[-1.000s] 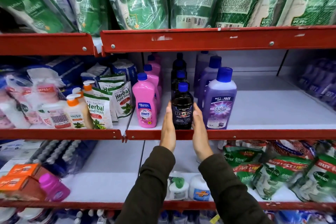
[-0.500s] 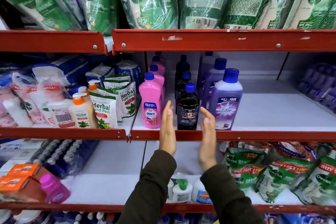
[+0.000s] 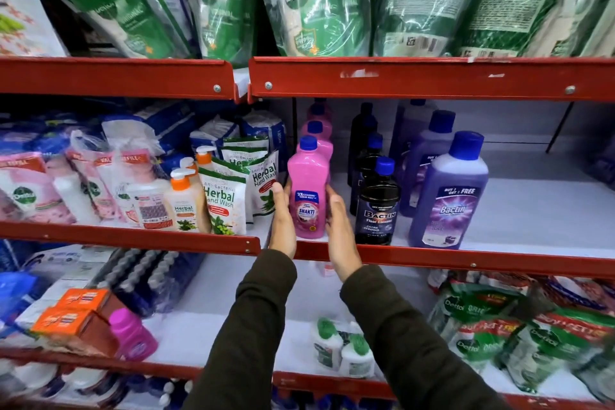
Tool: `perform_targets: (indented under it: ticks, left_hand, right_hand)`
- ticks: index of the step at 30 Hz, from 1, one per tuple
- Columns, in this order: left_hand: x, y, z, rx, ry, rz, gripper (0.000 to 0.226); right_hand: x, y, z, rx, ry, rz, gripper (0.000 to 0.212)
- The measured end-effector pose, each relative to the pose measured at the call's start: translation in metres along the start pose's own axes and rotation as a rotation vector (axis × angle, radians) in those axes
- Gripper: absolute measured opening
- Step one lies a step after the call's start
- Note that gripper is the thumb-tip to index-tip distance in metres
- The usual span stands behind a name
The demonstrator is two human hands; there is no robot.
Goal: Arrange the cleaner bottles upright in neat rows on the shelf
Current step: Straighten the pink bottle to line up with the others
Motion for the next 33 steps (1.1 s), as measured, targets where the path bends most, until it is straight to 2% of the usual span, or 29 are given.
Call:
perform_targets:
  ticks: [3,9,14,18,20,22,24,29,33]
  left_hand:
    - [-0.01,-0.005,-0.002,-0.025,0.055,-0.011,0.051]
    - [-0.021,-0.014,-0.007,-0.007,0.12,-0.06,0.074]
    - [-0.023,-0.018,-0.005,-0.012,0.113,-0.064,0.057]
    - [-0.02,-0.02,-0.002,-0.004,0.101,-0.066,0.051]
    - [-0.021,-0.019,-0.002,-0.003,0.102,-0.058,0.048]
    - [-0.02,-0.019,-0.002,-0.007,0.098,-0.058,0.048]
    - [-0.02,-0.019,-0.003,0.0,0.101,-0.055,0.051]
    - [-0.019,-0.017,-0.008,0.025,0.092,-0.042,0.058]
    - [-0.016,-0.019,-0.004,0.03,0.082,-0.032,0.053]
  right_hand:
    - [-0.005,-0.003,0.001,0.024,-0.026,0.016,0.034]
    - [-0.01,-0.013,0.009,0.018,-0.05,0.008,0.036]
    - [-0.012,-0.017,0.006,0.05,-0.012,-0.036,0.041]
    - [-0.005,-0.018,0.004,0.042,0.007,0.003,0.035]
    - [0.003,-0.021,0.001,0.037,-0.023,0.012,0.041]
    - [0.007,-0.022,0.001,0.041,-0.031,0.014,0.062]
    - [0.008,-0.023,0.0,0.041,-0.026,-0.001,0.071]
    - [0.005,-0.024,-0.001,0.038,-0.019,-0.031,0.068]
    - [-0.001,-0.023,0.003,0.012,-0.019,-0.07,0.068]
Point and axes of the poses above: each hand's wrist, its own y-axis towards the middle knuckle, its own x-axis out of the palm, z = x × y, the point moved 3 cm from there along y, towards the middle knuckle, and after that the axes turned 15 degrees about -y, right-handed, at the moved point
